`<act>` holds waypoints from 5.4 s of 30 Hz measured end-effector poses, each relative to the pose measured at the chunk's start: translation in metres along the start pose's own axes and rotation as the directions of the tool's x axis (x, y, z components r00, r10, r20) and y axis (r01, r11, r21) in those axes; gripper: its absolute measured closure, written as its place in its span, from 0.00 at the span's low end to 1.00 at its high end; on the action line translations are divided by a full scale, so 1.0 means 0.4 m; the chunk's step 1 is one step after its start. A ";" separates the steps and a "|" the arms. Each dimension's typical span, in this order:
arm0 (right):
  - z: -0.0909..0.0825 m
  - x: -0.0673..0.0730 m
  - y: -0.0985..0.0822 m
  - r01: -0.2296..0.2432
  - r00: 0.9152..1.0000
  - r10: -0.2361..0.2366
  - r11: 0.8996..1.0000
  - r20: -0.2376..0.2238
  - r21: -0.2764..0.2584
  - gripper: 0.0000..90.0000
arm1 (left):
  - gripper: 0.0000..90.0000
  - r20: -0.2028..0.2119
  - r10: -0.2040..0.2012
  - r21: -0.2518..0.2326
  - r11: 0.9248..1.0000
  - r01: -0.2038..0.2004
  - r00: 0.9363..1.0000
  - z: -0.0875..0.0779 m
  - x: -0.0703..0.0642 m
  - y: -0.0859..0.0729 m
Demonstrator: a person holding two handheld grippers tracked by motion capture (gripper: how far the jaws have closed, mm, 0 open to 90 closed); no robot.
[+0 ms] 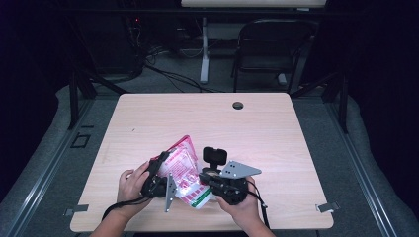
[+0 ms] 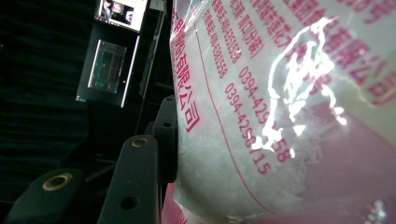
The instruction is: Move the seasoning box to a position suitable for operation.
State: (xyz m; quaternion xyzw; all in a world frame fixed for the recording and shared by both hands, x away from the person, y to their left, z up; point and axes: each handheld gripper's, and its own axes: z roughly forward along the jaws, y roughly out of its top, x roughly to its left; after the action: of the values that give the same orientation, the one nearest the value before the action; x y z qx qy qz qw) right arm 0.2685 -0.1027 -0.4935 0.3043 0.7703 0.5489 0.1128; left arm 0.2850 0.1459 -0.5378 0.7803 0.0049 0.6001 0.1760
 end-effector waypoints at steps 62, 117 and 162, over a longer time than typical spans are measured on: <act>0.001 -0.021 -0.041 -0.036 0.998 0.035 0.999 0.054 0.010 0.99 | 0.71 -0.069 0.222 0.088 0.973 -0.215 0.973 -0.019 0.010 0.035; 0.015 -0.046 -0.065 -0.088 0.992 0.085 0.996 0.093 0.025 1.00 | 0.74 -0.087 0.313 0.117 0.946 -0.302 0.946 -0.042 0.030 0.076; 0.010 -0.039 -0.054 -0.093 0.992 0.092 0.996 0.084 0.008 1.00 | 0.76 -0.116 0.297 0.102 0.953 -0.286 0.948 -0.059 0.057 0.087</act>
State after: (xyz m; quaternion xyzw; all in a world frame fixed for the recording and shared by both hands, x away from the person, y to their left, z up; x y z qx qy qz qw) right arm 0.2754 -0.1135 -0.5171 0.3630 0.7532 0.5359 0.1176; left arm 0.2623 0.1244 -0.5014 0.7383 -0.0737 0.6684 0.0517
